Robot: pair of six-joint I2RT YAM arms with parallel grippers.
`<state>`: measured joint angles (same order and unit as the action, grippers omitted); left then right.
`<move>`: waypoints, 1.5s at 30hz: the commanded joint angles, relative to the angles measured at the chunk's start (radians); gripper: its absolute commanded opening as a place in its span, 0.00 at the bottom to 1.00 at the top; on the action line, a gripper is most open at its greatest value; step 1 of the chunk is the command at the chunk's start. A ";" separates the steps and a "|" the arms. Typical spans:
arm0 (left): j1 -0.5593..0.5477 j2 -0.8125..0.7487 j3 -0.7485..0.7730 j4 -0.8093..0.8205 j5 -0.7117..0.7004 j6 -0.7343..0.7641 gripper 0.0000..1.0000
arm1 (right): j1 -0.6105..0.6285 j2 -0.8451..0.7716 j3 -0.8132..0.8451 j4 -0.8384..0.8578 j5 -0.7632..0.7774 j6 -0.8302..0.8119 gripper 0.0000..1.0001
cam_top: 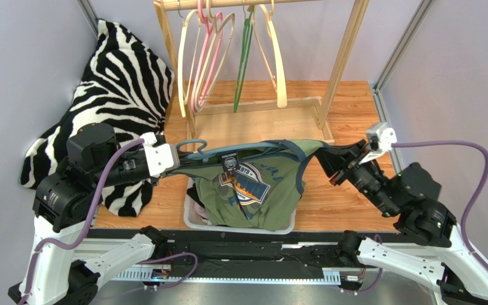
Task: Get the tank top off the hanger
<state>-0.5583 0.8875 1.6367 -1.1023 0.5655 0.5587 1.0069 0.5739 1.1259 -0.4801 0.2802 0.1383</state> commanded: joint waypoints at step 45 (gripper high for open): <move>-0.064 0.064 -0.043 -0.051 0.188 0.050 0.00 | -0.264 0.412 0.417 -0.362 -1.016 -0.427 0.67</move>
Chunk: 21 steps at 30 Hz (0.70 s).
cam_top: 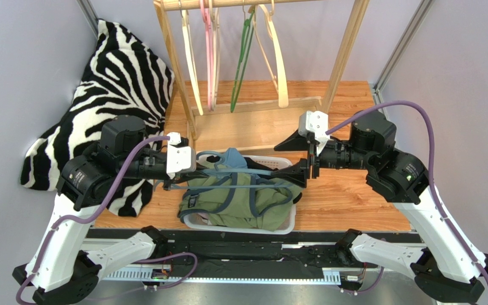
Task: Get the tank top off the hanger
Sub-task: Remove the tank top from the hanger, then place the hanger at the clothesline.
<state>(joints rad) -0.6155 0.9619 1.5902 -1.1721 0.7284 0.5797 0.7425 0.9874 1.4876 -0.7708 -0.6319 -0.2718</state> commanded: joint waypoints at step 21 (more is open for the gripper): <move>-0.015 0.009 0.070 0.035 -0.017 0.032 0.00 | 0.064 -0.042 -0.024 -0.101 0.072 0.062 0.00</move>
<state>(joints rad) -0.6273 0.9749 1.6188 -1.1782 0.6903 0.6010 0.7979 0.9867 1.4548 -0.8982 -0.6441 -0.2363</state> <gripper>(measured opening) 0.077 0.085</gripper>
